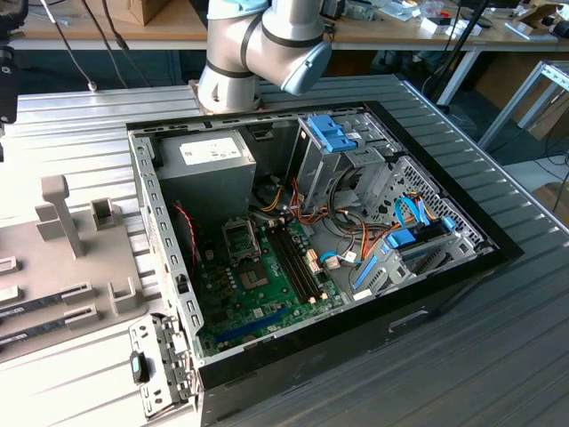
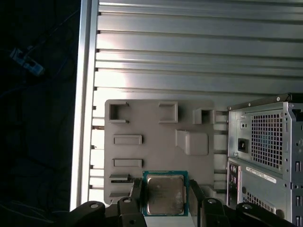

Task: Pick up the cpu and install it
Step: 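Pick up the cpu and move it towards the insertion slot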

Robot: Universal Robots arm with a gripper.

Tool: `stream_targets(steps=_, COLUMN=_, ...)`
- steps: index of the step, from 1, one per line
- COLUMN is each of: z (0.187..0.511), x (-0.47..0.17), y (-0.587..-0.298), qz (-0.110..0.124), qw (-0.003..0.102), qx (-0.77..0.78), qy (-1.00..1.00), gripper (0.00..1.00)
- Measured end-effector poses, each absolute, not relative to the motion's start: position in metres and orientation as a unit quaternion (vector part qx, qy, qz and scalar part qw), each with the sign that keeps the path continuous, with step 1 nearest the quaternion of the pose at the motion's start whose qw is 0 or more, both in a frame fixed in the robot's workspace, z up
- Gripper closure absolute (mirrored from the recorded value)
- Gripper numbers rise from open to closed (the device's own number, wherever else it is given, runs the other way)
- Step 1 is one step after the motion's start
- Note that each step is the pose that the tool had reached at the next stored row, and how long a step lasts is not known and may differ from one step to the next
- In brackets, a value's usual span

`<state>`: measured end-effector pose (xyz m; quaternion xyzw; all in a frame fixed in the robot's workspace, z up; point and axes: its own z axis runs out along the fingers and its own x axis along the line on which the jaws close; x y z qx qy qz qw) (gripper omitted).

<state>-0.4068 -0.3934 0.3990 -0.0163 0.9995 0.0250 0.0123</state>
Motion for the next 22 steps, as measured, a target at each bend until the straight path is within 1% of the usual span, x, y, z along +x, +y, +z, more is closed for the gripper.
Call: stream_targets(steps=22, z=0.399, x=-0.390, y=-0.393, qz=0.025, qw=0.012, qx=-0.016, qy=0.999, gripper=0.53)
